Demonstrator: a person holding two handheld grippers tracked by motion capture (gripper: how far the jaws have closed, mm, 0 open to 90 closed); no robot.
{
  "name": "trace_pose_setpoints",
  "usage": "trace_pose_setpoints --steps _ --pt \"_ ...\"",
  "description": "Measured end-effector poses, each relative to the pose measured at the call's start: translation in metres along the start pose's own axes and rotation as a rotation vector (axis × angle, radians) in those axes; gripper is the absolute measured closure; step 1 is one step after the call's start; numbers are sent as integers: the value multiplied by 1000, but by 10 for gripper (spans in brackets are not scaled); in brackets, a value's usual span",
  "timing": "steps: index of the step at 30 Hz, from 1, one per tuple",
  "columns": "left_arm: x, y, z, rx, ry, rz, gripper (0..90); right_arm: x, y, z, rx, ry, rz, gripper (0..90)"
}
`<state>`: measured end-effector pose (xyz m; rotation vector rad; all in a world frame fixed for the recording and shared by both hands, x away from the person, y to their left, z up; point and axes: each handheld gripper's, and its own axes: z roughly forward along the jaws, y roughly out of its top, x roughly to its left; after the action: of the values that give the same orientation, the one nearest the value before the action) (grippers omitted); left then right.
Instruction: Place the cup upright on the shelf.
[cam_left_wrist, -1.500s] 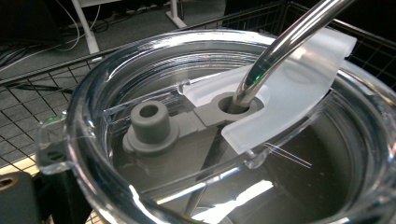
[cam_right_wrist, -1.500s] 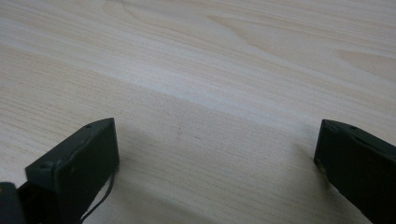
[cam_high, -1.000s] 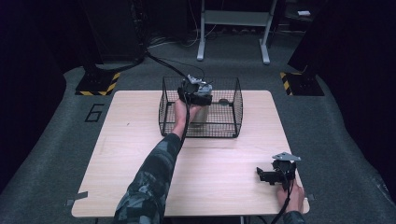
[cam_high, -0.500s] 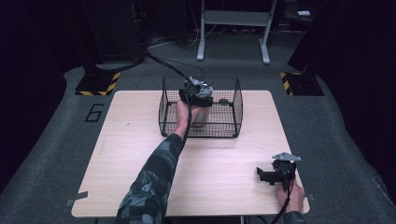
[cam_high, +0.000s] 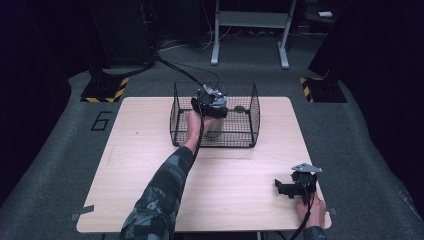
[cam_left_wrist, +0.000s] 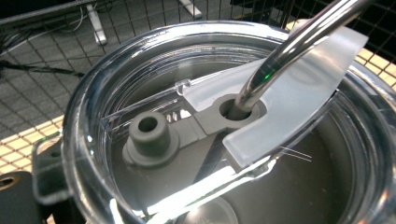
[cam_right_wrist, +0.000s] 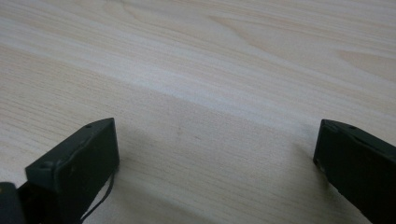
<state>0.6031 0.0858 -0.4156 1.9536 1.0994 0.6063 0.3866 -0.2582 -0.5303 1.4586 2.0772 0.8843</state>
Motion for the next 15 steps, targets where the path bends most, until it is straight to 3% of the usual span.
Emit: trace_pose_setpoints --steps 10,13,15 --pt "3 -5 -10 31 -15 2 34 0 0 0 0 1 0 0" --pt "5 -3 -13 48 -29 21 26 0 0 0 0 1 -1 0" --pt "6 -1 -18 34 -36 21 0 0 0 0 -1 0 -1 0"
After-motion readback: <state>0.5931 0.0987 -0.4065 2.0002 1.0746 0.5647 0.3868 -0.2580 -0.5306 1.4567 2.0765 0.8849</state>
